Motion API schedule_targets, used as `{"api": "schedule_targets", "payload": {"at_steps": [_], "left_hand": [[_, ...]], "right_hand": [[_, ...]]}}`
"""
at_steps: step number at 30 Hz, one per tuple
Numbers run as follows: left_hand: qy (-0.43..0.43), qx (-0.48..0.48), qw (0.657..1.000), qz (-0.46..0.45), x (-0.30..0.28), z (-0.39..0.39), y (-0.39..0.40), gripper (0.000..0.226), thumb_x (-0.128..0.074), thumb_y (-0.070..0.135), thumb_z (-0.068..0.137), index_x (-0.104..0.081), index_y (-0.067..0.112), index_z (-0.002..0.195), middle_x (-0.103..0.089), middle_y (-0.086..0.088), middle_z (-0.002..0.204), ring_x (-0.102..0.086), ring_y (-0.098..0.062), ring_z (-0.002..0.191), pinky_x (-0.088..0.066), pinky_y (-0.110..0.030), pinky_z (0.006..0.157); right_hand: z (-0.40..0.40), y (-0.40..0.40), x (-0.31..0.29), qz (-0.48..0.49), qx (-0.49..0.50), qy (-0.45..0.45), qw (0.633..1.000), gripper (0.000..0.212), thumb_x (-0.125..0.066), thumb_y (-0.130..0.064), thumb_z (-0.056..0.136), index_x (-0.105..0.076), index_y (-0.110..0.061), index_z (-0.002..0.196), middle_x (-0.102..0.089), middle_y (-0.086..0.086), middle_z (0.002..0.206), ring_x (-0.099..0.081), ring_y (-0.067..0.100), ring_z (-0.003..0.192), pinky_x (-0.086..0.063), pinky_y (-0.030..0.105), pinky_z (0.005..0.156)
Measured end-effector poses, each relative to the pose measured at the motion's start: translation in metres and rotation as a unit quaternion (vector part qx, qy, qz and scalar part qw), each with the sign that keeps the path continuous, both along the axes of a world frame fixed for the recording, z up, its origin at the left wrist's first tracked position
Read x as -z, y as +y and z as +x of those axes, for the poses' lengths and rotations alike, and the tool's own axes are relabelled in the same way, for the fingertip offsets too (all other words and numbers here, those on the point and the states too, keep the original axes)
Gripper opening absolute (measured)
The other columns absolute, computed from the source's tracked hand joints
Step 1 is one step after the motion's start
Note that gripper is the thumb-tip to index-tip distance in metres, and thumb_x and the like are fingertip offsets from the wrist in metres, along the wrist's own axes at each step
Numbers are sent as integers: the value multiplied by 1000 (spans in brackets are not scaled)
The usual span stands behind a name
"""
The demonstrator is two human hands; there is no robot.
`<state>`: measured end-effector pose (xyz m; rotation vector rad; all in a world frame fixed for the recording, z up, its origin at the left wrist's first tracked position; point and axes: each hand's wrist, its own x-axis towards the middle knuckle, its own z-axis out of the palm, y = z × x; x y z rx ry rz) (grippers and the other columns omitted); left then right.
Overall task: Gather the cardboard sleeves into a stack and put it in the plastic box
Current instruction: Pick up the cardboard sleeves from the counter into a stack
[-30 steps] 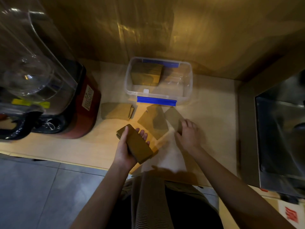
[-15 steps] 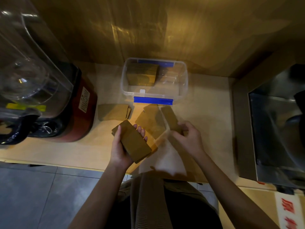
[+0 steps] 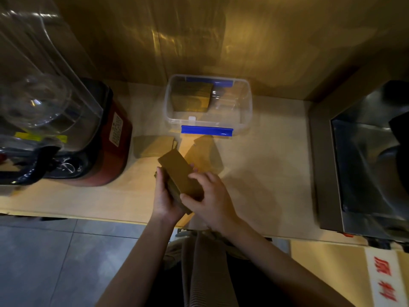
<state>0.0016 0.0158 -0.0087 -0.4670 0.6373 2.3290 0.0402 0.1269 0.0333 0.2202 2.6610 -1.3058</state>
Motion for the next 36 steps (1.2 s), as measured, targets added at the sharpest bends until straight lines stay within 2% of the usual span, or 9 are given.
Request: {"api": "schedule_targets", "payload": {"at_steps": [4,9,12,16,20,25,29,32,36], "left_hand": [[-22,-23,999,35,4,2,-1,77,-76,60,49,-58,16,110,-66,-1,106,-65,-15,99,-52,-32,91],[-44,-38,998,19,7,4,-5,71,-82,52,45,-59,18,103,-70,1,96,-66,-13,90,-53,-30,87],[-63,-49,997,-3,6,5,-9,67,-82,51,43,-63,19,99,-72,2,91,-67,-12,87,-52,-32,88],[-85,-73,994,-20,3,7,-14,68,-84,47,40,-63,18,98,-72,1,90,-68,-13,83,-50,-32,82],[-95,-87,992,-17,3,12,-18,63,-82,45,45,-63,17,98,-71,0,89,-68,-14,82,-52,-32,78],[-105,-107,988,-20,2,16,-20,40,-63,45,69,-62,17,97,-68,0,88,-66,-14,79,-50,-31,80],[-112,-115,987,-25,5,20,-20,40,-60,45,71,-61,17,100,-68,-1,89,-66,-15,80,-50,-32,80],[-117,-116,986,-30,7,23,-20,41,-61,44,71,-61,16,100,-69,-1,88,-66,-15,80,-48,-32,82],[-116,-111,987,-26,10,24,-19,40,-61,44,71,-61,16,100,-67,-1,89,-66,-15,80,-47,-33,84]], "right_hand": [[4,-2,8,60,-55,17,997,51,-60,-40,73,-54,-17,119,-57,8,118,-49,24,112,-40,33,94],[1,3,9,64,-110,-4,992,53,-49,-53,74,-56,-20,115,-57,4,117,-48,20,108,-38,32,91],[-15,14,8,-36,-52,-76,995,32,-54,-42,85,-61,-19,105,-61,2,111,-53,14,103,-42,28,83],[-51,35,36,61,84,-67,992,22,-56,-27,86,-65,-12,100,-71,10,101,-64,24,93,-49,32,81],[-78,46,68,150,112,-102,977,41,-59,-32,83,-55,-7,116,-57,17,120,-51,32,112,-43,41,96],[-87,42,89,193,130,-123,965,64,-67,-43,74,-45,-2,117,-50,20,124,-44,36,118,-38,44,97],[-88,40,93,231,106,-110,961,71,-74,-39,68,-42,-1,119,-50,21,125,-44,36,117,-38,45,99],[-86,41,91,194,102,-100,971,73,-77,-31,65,-41,-3,122,-51,20,127,-45,36,119,-40,45,100],[-75,43,88,136,97,-80,983,73,-76,-30,67,-40,-8,127,-48,15,131,-42,30,123,-40,42,100]]}}
